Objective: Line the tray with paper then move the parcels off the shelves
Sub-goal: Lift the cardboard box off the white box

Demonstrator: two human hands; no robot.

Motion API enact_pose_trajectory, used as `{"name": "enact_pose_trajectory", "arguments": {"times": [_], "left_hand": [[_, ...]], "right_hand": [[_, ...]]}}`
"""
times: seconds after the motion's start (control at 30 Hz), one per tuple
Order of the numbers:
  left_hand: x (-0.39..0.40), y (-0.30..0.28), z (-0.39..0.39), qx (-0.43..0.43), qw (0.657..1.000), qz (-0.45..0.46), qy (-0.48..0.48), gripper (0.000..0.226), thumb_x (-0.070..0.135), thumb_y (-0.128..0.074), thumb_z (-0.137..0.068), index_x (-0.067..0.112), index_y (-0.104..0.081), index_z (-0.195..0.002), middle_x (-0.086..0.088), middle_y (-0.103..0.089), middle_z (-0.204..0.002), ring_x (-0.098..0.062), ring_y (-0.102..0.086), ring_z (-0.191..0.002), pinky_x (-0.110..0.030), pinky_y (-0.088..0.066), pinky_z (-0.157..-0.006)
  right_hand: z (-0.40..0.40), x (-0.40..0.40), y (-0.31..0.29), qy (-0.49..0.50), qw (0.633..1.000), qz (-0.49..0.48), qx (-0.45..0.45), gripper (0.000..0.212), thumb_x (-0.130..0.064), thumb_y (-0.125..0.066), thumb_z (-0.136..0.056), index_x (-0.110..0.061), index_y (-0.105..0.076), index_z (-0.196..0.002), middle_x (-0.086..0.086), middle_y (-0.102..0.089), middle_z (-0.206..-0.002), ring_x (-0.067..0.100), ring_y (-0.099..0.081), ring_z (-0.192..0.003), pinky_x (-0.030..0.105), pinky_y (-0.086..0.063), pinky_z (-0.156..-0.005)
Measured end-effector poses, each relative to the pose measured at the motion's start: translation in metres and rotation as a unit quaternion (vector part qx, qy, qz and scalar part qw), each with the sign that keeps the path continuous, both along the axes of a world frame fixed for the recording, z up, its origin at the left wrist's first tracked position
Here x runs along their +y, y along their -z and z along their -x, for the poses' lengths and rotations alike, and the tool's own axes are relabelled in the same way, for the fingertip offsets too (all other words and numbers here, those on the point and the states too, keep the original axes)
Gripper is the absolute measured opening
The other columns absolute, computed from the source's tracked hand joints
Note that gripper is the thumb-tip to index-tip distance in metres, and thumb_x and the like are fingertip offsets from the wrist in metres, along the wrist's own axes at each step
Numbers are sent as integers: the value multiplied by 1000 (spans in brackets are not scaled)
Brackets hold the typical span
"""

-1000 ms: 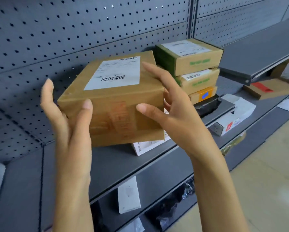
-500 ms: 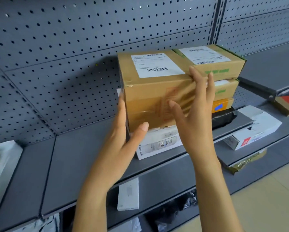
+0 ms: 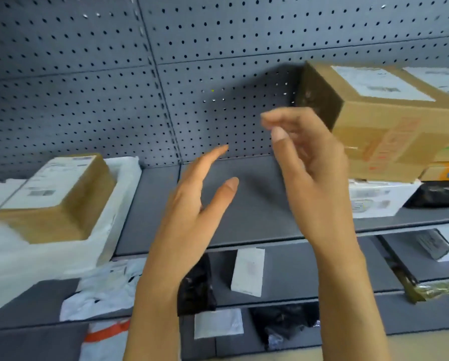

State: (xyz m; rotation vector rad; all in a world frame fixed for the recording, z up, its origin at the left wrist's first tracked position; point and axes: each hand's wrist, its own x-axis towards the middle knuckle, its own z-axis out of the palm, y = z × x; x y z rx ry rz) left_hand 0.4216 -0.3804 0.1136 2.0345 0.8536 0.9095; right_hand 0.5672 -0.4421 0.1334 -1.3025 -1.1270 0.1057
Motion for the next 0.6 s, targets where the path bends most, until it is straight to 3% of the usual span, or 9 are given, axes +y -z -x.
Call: {"name": "enact_pose_trajectory", "arguments": {"times": [0.1, 0.2, 0.27, 0.37, 0.47, 0.6], "left_hand": [[16, -1, 65, -42, 997, -31, -62, 24, 31, -62, -96, 35, -63, -120, 23, -63, -126, 3, -54, -124, -26, -43, -106], [30, -4, 139, -92, 987, -37, -127, 9, 17, -69, -90, 24, -68, -95, 12, -71, -98, -10, -68, -98, -39, -54, -92], [38, -5, 182, -121, 977, -38, -169, 13, 11, -71, -87, 23, -67, -84, 8, -70, -83, -13, -68, -81, -34, -55, -78], [50, -3, 259, -122, 962, -49, -240, 19, 7, -72, -87, 24, -66, -79, 7, -69, -77, -7, -63, -71, -20, -47, -66], [60, 3, 331, -132, 947, -40, -289, 15, 11, -73, -88, 22, -67, -79, 7, -68, -76, -8, -61, -69, -24, -47, -62], [65, 9, 417, -148, 927, -40, -344, 12, 9, -71, -89, 17, -68, -81, 6, -65, -74, -6, -56, -67, -16, -44, -63]], "right_hand": [[62, 23, 1, -88, 994, 64, -4, 20, -23, -50, -106, -20, -70, -104, -10, -75, -94, 5, -71, -99, 32, -56, -90], [132, 48, -2, -155, 985, 82, -1, 30, -25, -49, -107, -16, -70, -88, -6, -71, -73, 4, -70, -75, 27, -55, -76], [173, 61, -5, -196, 977, 80, 5, 38, -26, -48, -107, -13, -65, -76, -7, -62, -60, 5, -59, -60, 20, -48, -66], [247, 84, -6, -247, 965, 85, -11, 43, -28, -48, -107, -10, -57, -70, -7, -49, -54, 7, -44, -53, 23, -38, -57], [320, 107, -1, -286, 954, 89, -26, 46, -34, -47, -106, -11, -52, -67, -7, -43, -54, 8, -38, -53, 28, -34, -56], [407, 129, 4, -341, 934, 94, -50, 47, -35, -46, -105, -11, -49, -65, 4, -41, -53, 11, -37, -51, 33, -31, -55]]}}
